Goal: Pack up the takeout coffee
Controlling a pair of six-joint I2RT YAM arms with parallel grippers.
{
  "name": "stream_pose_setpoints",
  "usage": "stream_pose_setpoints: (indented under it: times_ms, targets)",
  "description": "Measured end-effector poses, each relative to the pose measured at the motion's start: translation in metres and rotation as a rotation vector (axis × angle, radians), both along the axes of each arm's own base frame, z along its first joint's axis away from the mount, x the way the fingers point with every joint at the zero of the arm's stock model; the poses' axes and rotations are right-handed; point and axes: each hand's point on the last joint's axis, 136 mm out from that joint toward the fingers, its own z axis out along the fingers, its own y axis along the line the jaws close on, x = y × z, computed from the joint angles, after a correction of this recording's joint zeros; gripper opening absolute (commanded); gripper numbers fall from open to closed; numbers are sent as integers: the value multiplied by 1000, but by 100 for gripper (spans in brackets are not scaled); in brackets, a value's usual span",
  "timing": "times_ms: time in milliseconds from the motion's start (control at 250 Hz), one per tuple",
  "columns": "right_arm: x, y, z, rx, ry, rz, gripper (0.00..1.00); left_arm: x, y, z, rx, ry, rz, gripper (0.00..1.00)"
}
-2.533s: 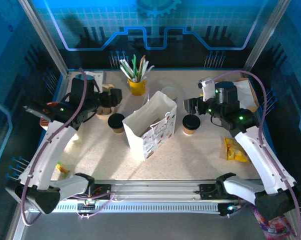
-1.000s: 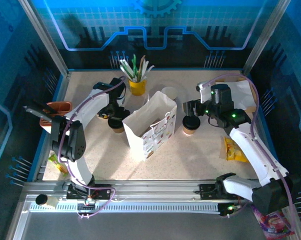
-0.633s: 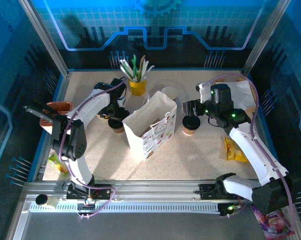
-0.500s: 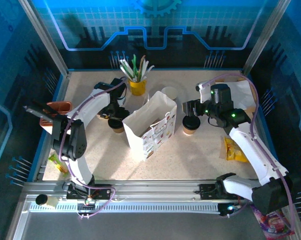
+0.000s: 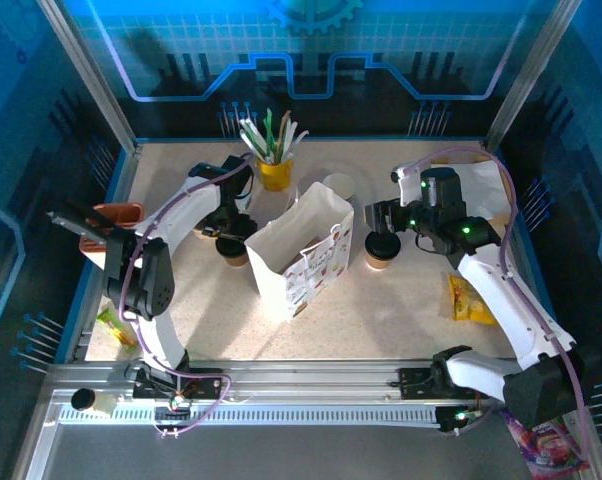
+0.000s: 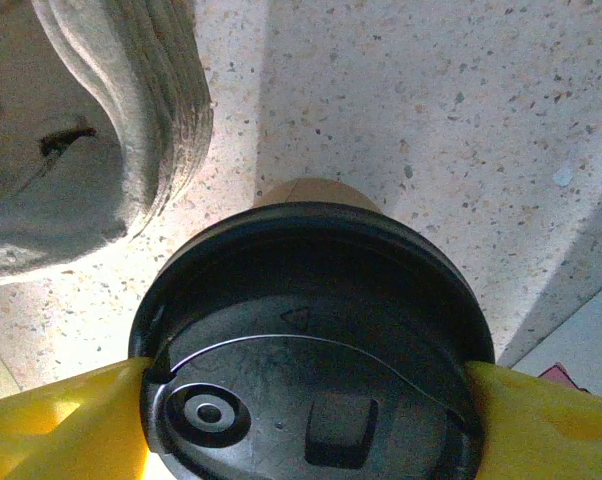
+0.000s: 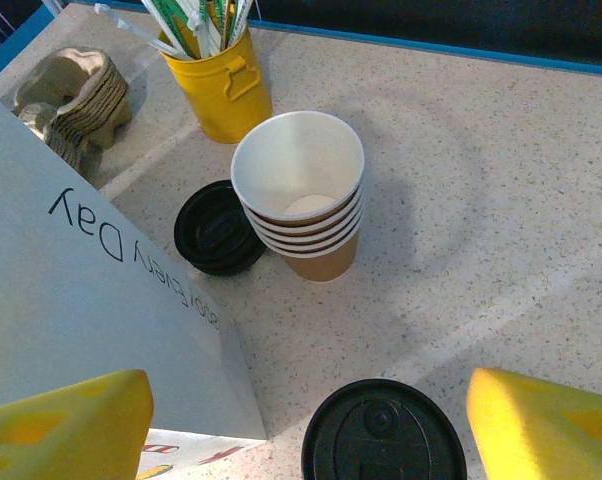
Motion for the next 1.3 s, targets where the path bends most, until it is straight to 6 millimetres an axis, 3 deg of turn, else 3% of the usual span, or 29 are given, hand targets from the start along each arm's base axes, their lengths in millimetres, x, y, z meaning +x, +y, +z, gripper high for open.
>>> stream_pose_setpoints:
  times_ms: [388, 1299]
  targets:
    - [0, 1, -1, 4, 4, 6, 83, -16, 1, 0, -6, 41, -1, 77]
    - [0, 2, -3, 6, 11, 11, 83, -20, 2, -1, -9, 60, -8, 80]
